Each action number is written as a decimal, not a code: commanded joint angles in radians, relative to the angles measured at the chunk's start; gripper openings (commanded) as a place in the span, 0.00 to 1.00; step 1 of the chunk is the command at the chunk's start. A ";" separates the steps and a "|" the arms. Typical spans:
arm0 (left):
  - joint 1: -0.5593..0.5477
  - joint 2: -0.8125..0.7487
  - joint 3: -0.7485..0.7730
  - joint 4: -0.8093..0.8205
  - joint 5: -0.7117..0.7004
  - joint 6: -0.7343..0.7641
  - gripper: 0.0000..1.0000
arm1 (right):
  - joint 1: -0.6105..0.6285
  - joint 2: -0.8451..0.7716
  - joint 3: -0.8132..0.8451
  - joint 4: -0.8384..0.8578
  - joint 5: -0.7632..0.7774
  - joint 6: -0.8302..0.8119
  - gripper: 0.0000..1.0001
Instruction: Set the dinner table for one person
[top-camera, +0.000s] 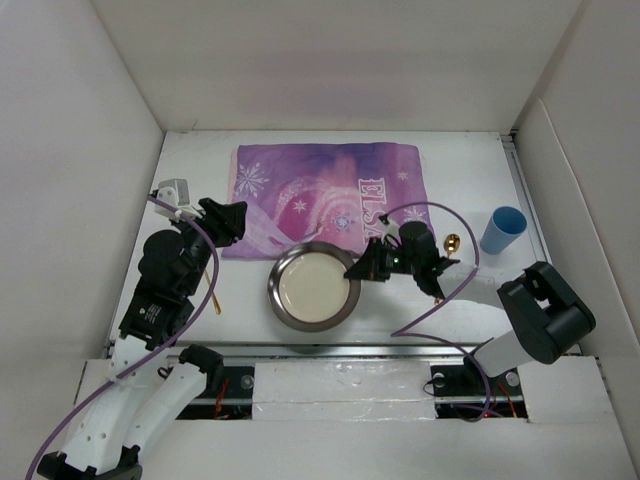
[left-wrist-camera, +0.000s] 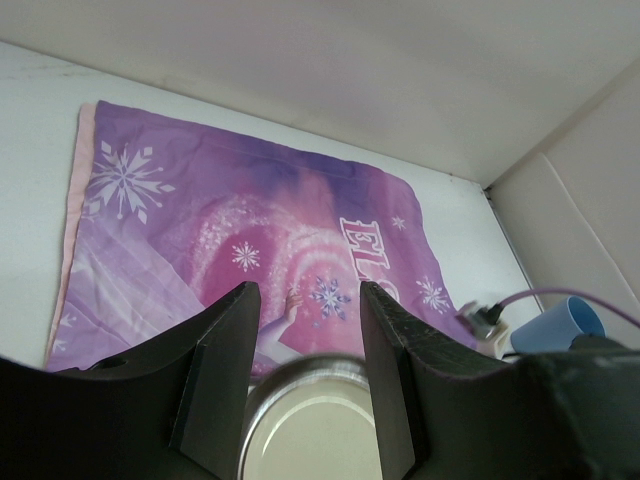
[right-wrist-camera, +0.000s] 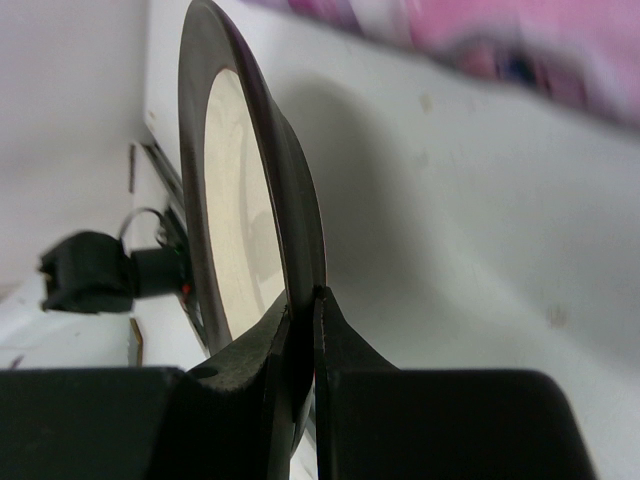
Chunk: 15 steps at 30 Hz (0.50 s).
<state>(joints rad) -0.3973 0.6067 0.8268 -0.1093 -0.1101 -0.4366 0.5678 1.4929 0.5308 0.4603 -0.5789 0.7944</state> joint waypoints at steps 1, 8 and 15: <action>0.015 -0.024 0.002 0.039 0.015 0.025 0.42 | -0.077 -0.060 0.208 0.029 -0.048 0.000 0.00; 0.015 -0.038 -0.014 0.037 0.029 0.026 0.43 | -0.204 0.206 0.541 0.055 -0.067 0.040 0.00; 0.015 -0.051 -0.021 0.045 0.032 0.025 0.43 | -0.267 0.397 0.763 -0.006 -0.022 0.075 0.00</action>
<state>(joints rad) -0.3847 0.5697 0.8116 -0.1097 -0.0902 -0.4263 0.3153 1.8832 1.1706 0.3637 -0.5510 0.7933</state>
